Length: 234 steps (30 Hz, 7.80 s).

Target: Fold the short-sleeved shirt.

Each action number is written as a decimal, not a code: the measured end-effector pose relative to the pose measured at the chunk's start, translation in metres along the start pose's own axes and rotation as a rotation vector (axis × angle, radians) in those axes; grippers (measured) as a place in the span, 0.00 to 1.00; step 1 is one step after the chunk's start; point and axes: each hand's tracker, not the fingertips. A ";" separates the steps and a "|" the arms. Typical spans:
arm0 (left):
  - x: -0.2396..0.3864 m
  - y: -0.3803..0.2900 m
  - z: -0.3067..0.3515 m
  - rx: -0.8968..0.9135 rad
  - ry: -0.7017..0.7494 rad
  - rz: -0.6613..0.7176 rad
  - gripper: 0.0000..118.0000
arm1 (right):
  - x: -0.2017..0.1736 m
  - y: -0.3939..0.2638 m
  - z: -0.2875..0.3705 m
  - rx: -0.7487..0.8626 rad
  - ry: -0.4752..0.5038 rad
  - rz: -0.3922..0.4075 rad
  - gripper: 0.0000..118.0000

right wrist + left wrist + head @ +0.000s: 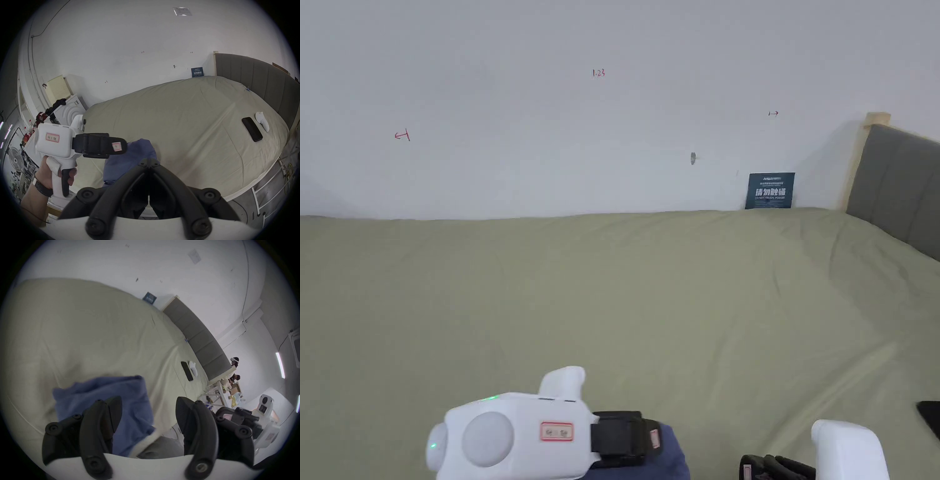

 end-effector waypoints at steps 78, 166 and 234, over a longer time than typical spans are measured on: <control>-0.148 -0.055 0.002 -0.020 -0.101 0.389 0.23 | 0.082 -0.030 -0.239 -0.458 0.768 -0.206 0.00; 0.082 -0.057 0.174 0.775 0.817 -0.281 1.00 | -0.072 0.014 -0.011 0.568 -0.216 0.245 1.00; 0.145 0.000 0.222 0.832 0.698 -0.303 1.00 | -0.117 0.124 0.055 0.509 -0.070 0.139 1.00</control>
